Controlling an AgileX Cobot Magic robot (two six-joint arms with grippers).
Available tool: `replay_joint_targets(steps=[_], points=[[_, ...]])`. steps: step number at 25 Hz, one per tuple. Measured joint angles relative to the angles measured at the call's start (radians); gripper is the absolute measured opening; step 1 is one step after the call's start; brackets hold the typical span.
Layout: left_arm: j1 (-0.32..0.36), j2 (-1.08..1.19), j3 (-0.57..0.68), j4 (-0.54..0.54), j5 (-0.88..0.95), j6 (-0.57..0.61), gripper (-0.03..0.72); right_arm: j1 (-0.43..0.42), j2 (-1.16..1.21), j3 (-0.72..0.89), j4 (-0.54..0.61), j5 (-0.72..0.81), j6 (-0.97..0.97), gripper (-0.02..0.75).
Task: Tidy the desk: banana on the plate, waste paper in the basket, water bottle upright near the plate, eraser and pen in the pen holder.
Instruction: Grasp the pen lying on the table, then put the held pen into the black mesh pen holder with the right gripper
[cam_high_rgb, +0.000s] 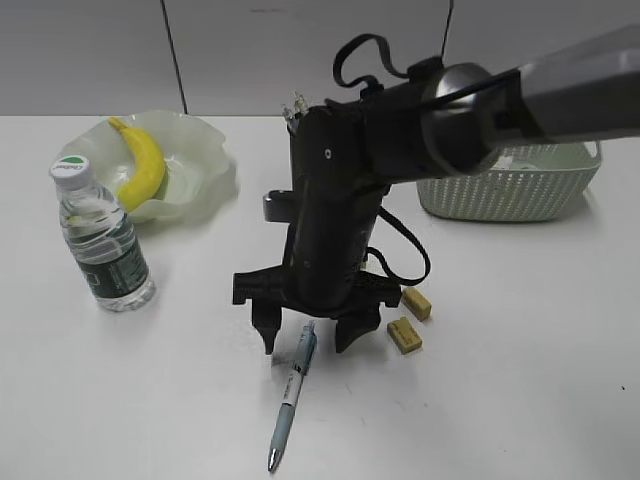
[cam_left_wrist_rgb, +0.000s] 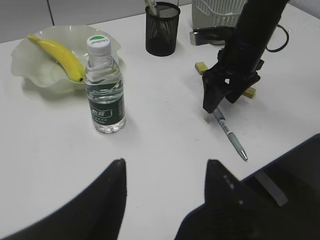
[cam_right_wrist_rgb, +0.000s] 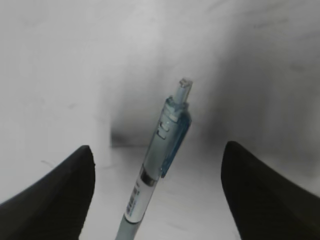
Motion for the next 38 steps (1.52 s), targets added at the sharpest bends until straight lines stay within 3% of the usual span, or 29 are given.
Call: replay_joint_targets(steps=[4,7,16,21,28,38], points=[[0.000,0.000,0.000,0.000,0.000,0.000,0.382,0.000,0.029,0.000,0.000,-0.002,0.003,0.592],[0.000,0.000,0.000,0.000,0.000,0.000,0.382,0.000,0.035,0.000,0.000,-0.003,0.003,0.529],[0.000,0.000,0.000,0.000,0.000,0.000,0.382,0.001,0.064,-0.024,0.023,0.040,-0.090,0.145],[0.000,0.000,0.000,0.000,0.000,0.000,0.382,0.002,0.055,-0.074,-0.037,0.094,-0.138,0.148],[0.000,0.000,0.000,0.000,0.000,0.000,0.382,0.002,-0.143,-0.141,-0.224,0.094,-0.140,0.148],[0.000,0.000,0.000,0.000,0.000,0.000,0.382,-0.014,-0.301,-0.190,-0.708,-0.226,-0.076,0.148]])
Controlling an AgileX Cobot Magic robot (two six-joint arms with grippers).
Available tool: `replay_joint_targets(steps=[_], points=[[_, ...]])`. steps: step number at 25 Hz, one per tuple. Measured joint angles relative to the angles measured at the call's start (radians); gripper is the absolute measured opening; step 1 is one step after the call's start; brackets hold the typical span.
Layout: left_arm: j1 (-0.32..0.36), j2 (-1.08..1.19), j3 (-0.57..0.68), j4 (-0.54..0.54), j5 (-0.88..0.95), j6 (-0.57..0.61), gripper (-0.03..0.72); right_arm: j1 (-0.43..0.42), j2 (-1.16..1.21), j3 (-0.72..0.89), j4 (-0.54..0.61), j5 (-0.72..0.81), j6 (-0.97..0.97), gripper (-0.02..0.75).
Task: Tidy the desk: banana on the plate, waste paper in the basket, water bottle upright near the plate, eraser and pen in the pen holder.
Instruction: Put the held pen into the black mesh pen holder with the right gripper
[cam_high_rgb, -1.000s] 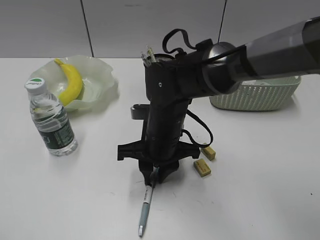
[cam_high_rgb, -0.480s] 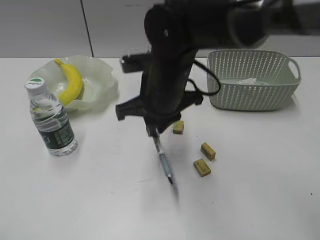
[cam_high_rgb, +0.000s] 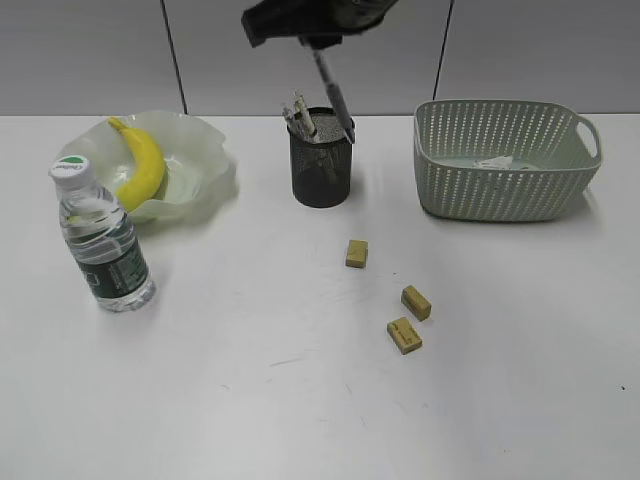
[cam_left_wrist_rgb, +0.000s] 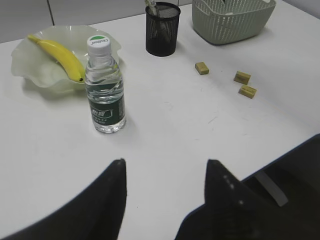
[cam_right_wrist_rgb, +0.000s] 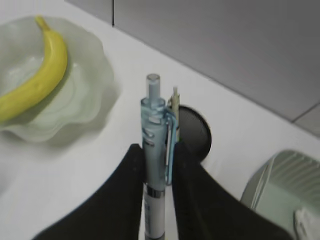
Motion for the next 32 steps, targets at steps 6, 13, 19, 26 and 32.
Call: replay_joint_targets(steps=[6,13,19,26,32], points=[[0.000,0.000,0.000,0.000,0.000,0.000,0.382,-0.079,0.055,0.000,-0.101,-0.253,0.061,0.148],[0.000,0.000,0.000,0.000,0.000,0.000,0.382,-0.188,0.192,0.000,-0.109,-0.547,0.086,0.148],[0.000,0.000,0.000,0.000,0.000,0.000,0.382,-0.232,0.281,-0.006,-0.116,-0.650,0.087,0.147],[0.000,0.000,0.000,0.000,0.000,0.000,0.382,-0.270,0.355,-0.009,-0.116,-0.764,0.084,0.147],[0.000,0.000,0.000,0.000,0.000,0.000,0.382,-0.275,0.410,-0.020,-0.112,-0.770,0.083,0.147]])
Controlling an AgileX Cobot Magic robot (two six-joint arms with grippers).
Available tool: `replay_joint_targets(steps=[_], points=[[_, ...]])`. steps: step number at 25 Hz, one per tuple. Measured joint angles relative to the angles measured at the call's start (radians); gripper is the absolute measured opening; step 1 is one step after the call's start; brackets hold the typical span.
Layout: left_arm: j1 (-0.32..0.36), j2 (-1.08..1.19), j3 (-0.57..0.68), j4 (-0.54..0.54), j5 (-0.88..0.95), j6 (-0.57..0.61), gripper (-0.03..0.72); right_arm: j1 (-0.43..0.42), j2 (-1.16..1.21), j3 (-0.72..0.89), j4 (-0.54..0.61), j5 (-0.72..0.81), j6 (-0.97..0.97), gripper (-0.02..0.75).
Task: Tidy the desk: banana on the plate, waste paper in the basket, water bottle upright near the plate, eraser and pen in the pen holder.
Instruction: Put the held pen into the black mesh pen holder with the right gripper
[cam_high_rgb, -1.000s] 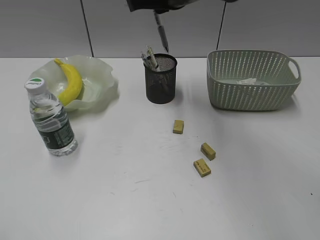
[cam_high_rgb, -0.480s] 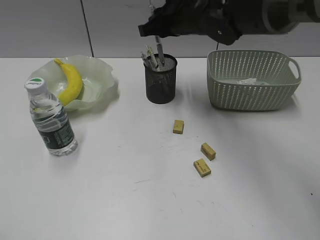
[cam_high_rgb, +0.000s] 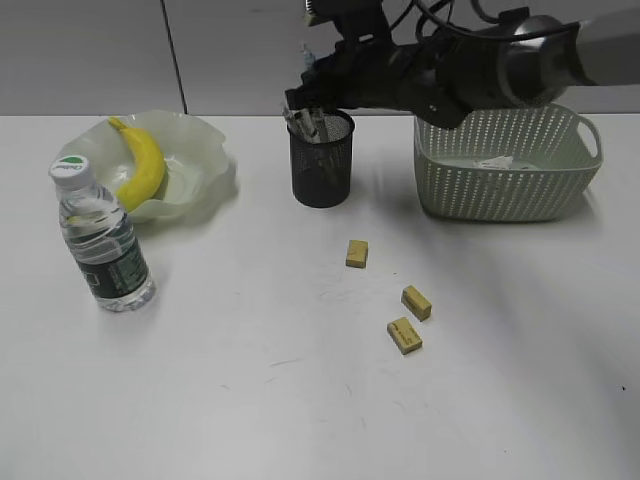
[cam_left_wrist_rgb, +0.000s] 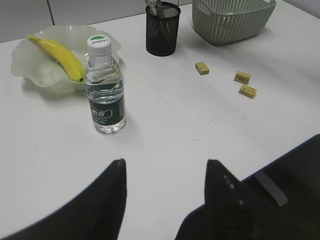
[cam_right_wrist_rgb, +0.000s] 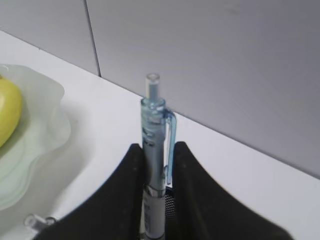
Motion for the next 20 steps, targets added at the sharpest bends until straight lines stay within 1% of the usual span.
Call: replay_joint_targets(steps=[4,5,6,7,9,11,12,13,16,18,20], points=[[0.000,0.000,0.000,0.000,0.000,0.000,0.382,0.000,0.003,0.000,0.005,0.011,0.000,0.148],[0.000,0.000,0.000,0.000,0.000,0.000,0.382,0.000,0.003,0.000,0.005,0.013,0.000,0.163],[0.000,0.000,0.000,0.000,0.000,0.000,0.382,0.000,0.003,0.000,0.005,0.014,0.000,0.195],[0.000,0.000,0.000,0.000,0.000,0.000,0.382,0.000,0.003,0.000,0.005,0.015,0.000,0.238],[0.000,0.000,0.000,-0.001,0.000,0.000,0.382,0.000,0.003,0.000,0.005,0.015,0.000,0.375],[0.000,0.000,0.000,-0.001,0.000,0.000,0.382,0.000,0.003,0.000,0.005,0.015,0.000,0.495],[0.000,0.000,0.000,-0.002,0.000,0.000,0.382,0.000,0.003,0.000,0.005,0.015,0.000,0.541],[0.000,0.000,0.000,-0.002,0.000,0.000,0.382,0.000,0.000,0.000,0.005,0.020,0.000,0.570],[0.000,0.000,0.000,-0.002,0.000,0.000,0.382,0.000,-0.029,0.000,0.005,0.083,0.000,0.596],[0.000,0.000,0.000,-0.002,0.000,0.000,0.382,0.000,-0.071,0.000,0.017,0.159,0.000,0.594],[0.000,0.000,0.000,-0.003,0.000,0.000,0.382,0.004,-0.131,0.000,0.035,0.276,0.000,0.588]])
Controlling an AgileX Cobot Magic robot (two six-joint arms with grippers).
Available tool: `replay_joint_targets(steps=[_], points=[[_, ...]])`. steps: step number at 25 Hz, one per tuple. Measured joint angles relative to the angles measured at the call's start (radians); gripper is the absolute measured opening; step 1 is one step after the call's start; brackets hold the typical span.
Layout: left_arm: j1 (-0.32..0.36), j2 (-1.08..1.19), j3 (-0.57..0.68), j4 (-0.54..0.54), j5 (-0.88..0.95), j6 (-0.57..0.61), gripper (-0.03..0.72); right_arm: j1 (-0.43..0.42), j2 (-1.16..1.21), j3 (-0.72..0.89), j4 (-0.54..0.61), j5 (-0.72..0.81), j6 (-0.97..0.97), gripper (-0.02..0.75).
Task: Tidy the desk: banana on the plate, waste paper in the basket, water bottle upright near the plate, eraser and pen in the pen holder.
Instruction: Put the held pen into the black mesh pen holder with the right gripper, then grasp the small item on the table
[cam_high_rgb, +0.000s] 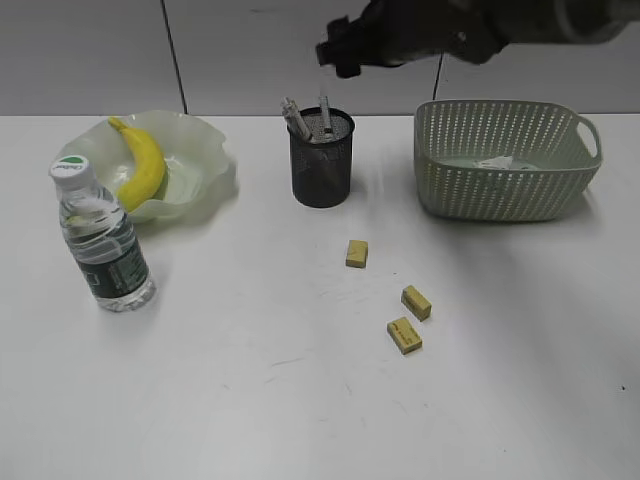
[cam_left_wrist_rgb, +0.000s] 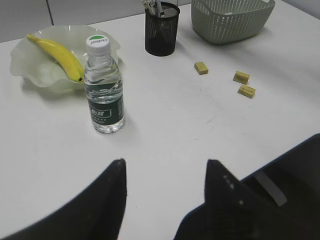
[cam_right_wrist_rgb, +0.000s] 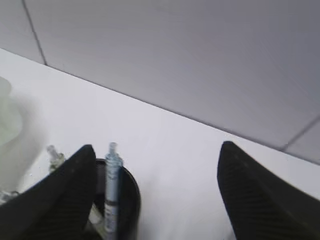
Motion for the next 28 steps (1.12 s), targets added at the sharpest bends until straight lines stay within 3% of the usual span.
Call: replay_joint_targets(steps=[7,14,20,28], points=[[0.000,0.000,0.000,-0.001,0.000,0.000,0.382,0.029,-0.218,-0.001,0.068,0.502,-0.067,0.583],[0.000,0.000,0.000,-0.001,0.000,0.000,0.382,0.049,-0.397,-0.001,0.214,0.826,-0.349,0.583],[0.000,0.000,0.000,-0.001,0.000,0.000,0.382,0.049,-0.605,0.106,0.348,0.907,-0.487,0.583],[0.000,0.000,0.000,-0.002,0.000,0.000,0.382,0.049,-0.997,0.496,0.421,0.909,-0.533,0.582]])
